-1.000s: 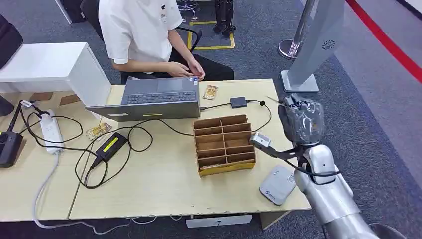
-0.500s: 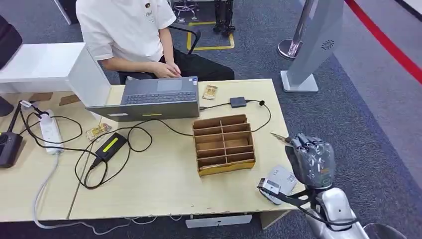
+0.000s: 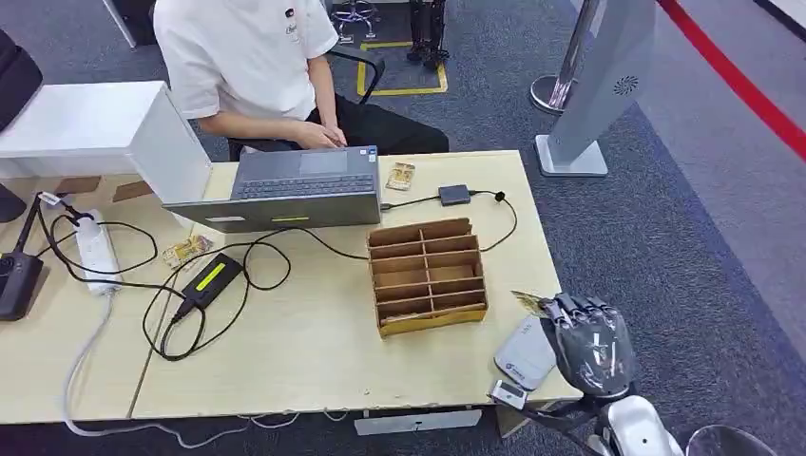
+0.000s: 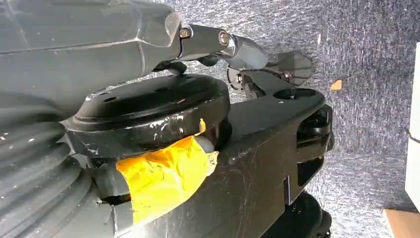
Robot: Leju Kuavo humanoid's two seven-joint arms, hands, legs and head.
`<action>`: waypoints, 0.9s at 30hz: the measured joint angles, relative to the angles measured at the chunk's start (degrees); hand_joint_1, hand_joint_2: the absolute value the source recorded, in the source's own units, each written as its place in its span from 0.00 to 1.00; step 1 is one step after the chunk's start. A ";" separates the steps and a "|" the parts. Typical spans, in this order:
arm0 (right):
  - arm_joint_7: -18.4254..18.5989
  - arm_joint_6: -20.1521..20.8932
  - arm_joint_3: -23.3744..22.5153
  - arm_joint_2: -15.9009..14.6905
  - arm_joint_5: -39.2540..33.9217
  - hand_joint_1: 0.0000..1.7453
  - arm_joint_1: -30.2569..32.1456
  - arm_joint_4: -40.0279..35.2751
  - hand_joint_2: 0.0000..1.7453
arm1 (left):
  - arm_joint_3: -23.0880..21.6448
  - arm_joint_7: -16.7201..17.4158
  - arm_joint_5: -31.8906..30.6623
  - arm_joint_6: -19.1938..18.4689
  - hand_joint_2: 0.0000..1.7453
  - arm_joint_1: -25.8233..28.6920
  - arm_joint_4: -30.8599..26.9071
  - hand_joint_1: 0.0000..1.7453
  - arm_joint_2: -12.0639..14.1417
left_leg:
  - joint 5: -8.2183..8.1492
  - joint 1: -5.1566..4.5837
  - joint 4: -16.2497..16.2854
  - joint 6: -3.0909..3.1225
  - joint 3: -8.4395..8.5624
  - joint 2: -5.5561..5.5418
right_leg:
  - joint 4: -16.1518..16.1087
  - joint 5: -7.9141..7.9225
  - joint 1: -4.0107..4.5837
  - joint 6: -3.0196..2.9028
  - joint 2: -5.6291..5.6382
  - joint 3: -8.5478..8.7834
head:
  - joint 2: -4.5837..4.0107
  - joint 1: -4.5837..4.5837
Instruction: Pass the card to the sensor for recognition and then transmit it.
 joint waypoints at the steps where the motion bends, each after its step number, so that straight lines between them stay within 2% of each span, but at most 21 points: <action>1: 1.55 -0.07 0.13 0.28 2.17 1.00 0.03 0.72 1.00 | 0.00 0.02 0.00 -0.11 1.00 0.00 -0.02 0.00 0.00 | 0.00 0.00 0.00 0.00 -0.01 -0.01 | 0.00 0.00 0.00 0.00 0.00 0.00 | 0.00 0.02; 3: 5.03 -0.11 1.29 0.30 5.11 1.00 0.08 1.59 1.00 | 0.00 0.11 0.00 -0.33 1.00 -0.01 -0.02 0.00 0.04 | 0.00 0.00 0.00 0.00 -0.01 0.00 | 0.00 0.00 0.00 0.00 0.00 0.00 | 0.00 0.02; 7: 10.82 -0.11 4.94 -0.50 5.22 1.00 -0.40 4.05 1.00 | 0.00 0.35 0.02 -0.66 1.00 -0.04 -0.02 0.00 0.15 | 0.00 -0.01 0.00 0.00 -0.01 0.00 | 0.00 0.00 0.00 0.00 0.01 0.01 | 0.00 0.02; 14: 14.42 -0.11 11.12 -1.95 5.22 1.00 -0.86 7.91 1.00 | 0.00 0.70 0.00 -1.03 1.00 -0.10 -0.02 0.00 0.35 | 0.00 -0.01 0.00 0.00 -0.01 0.00 | 0.00 0.00 0.00 0.00 0.01 0.00 | 0.02 0.02; 23: 14.89 -0.11 12.04 -2.12 5.22 1.00 -0.95 8.54 1.00 | 0.00 0.70 0.00 -1.03 1.00 -0.10 -0.02 0.00 0.37 | 0.00 -0.01 0.00 0.00 -0.01 0.00 | 0.00 0.00 0.00 0.00 0.01 0.00 | 0.02 0.02; 25: 16.36 -0.11 12.91 -2.38 5.22 1.00 -1.06 8.93 1.00 | 0.00 0.70 0.00 -1.07 1.00 -0.10 -0.02 0.00 0.37 | 0.00 -0.01 0.00 0.00 -0.01 0.00 | 0.00 0.00 0.00 0.00 0.01 0.00 | 0.00 0.02; 27: 20.30 -0.11 16.19 -3.52 5.22 1.00 -1.34 10.47 1.00 | -0.02 0.79 0.11 -1.09 1.00 -0.11 0.00 0.00 0.39 | 0.00 -0.01 0.00 0.00 0.00 0.00 | 0.00 0.00 0.00 0.00 0.00 0.00 | 0.00 0.02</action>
